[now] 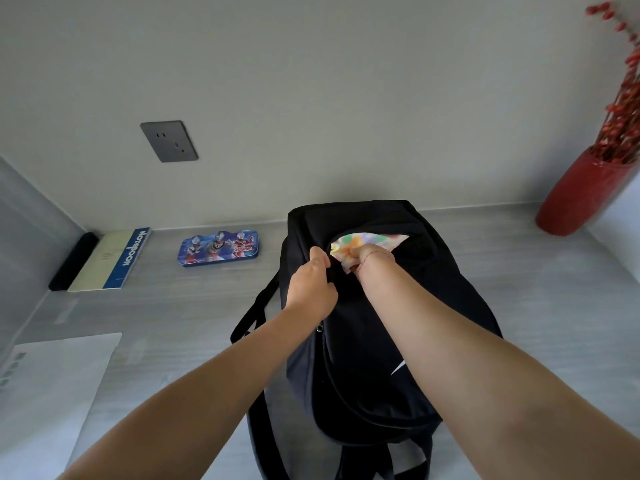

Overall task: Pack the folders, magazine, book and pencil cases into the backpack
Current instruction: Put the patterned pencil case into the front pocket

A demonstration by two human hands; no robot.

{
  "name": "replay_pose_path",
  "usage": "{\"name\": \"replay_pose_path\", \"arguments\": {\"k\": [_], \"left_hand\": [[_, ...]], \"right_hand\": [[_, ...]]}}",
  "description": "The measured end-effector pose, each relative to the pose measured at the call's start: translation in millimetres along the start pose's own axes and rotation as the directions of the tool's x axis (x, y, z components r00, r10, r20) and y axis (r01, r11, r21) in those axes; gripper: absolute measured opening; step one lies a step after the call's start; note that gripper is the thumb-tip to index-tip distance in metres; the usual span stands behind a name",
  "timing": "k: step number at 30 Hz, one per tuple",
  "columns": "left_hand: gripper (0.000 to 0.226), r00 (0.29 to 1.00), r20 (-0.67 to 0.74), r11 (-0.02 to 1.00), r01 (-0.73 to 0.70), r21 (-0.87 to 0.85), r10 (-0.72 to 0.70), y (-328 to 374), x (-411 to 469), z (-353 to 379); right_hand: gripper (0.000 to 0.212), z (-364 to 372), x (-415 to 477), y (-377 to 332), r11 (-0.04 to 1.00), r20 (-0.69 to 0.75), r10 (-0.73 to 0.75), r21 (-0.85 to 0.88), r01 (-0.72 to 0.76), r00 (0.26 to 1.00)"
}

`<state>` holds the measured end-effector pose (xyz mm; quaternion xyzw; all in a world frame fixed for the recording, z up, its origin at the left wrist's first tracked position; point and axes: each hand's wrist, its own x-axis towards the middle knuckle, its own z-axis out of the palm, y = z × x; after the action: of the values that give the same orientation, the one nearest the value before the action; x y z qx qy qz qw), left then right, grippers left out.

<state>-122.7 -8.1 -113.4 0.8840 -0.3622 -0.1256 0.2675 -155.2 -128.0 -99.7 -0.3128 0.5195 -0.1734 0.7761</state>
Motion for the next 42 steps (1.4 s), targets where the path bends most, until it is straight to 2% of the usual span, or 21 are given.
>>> {"name": "replay_pose_path", "arguments": {"k": [2,5,8,10,13,16,19,23,26,28,30,33,35,37,40,42], "left_hand": [[0.028,0.999,0.004,0.999,0.033,-0.027,-0.033,-2,0,-1],[0.02,0.992,-0.068,0.991,0.104,-0.079,-0.109,-5,13,-6],[0.028,0.983,-0.135,0.99,0.111,-0.083,-0.122,-4,35,-5],[0.03,0.987,-0.105,0.988,0.11,-0.107,-0.121,-1,45,-2],[0.021,0.995,-0.044,0.988,0.082,-0.133,-0.089,2,56,-4],[0.021,0.996,0.089,0.985,0.039,-0.17,-0.024,5,61,-9],[0.018,0.992,0.129,0.999,0.01,-0.054,-0.003,11,59,-10],[0.023,0.992,0.017,0.96,-0.123,0.251,0.123,21,51,-7],[0.023,0.961,0.011,0.89,-0.26,0.375,0.276,25,40,0],[0.022,0.946,-0.002,0.875,-0.299,0.38,0.324,25,36,2],[0.02,0.95,-0.055,0.908,-0.274,0.317,0.306,22,36,-3],[0.024,0.962,-0.13,0.954,-0.207,0.216,0.238,11,39,-11],[0.024,0.965,-0.132,0.956,-0.192,0.222,0.225,3,39,-11],[0.022,0.961,-0.13,0.949,-0.211,0.233,0.245,-1,37,-8],[0.018,0.952,-0.149,0.95,-0.237,0.203,0.269,-3,34,-1],[0.013,0.947,-0.159,0.949,-0.248,0.193,0.28,-4,33,2]], "right_hand": [[0.058,-3,1,1,0.999,-0.03,0.02,-0.048,-0.021,0.999],[0.064,-8,-9,-4,0.99,0.024,0.138,0.036,-0.139,0.99],[0.073,-16,4,4,0.98,-0.023,0.097,-0.169,-0.1,0.995],[0.076,-22,8,12,0.976,-0.058,0.062,-0.205,-0.073,0.996],[0.07,-26,10,16,0.992,-0.007,0.078,-0.099,-0.079,0.997],[0.073,-30,15,16,0.99,-0.015,0.078,-0.117,-0.08,0.997],[0.072,-31,16,18,0.991,-0.071,0.055,-0.116,-0.063,0.996],[0.054,-27,21,23,0.988,-0.138,0.018,-0.147,-0.039,0.99],[0.03,-23,20,23,0.995,-0.055,0.001,-0.096,-0.007,0.998],[0.04,-16,21,20,0.998,-0.024,-0.055,-0.02,0.054,0.998],[0.041,-4,18,15,0.999,0.062,-0.037,0.032,0.035,0.997],[0.027,-4,2,6,0.987,0.28,0.07,0.118,-0.106,0.957],[0.02,-21,-3,-1,0.981,0.322,0.126,0.1,-0.166,0.938],[0.037,-42,-2,-9,0.957,0.305,0.145,0.197,-0.211,0.941],[0.058,-50,-2,-17,0.83,0.385,0.089,0.482,-0.282,0.919],[0.066,-43,1,-17,0.797,0.427,0.045,0.53,-0.29,0.903]]}}
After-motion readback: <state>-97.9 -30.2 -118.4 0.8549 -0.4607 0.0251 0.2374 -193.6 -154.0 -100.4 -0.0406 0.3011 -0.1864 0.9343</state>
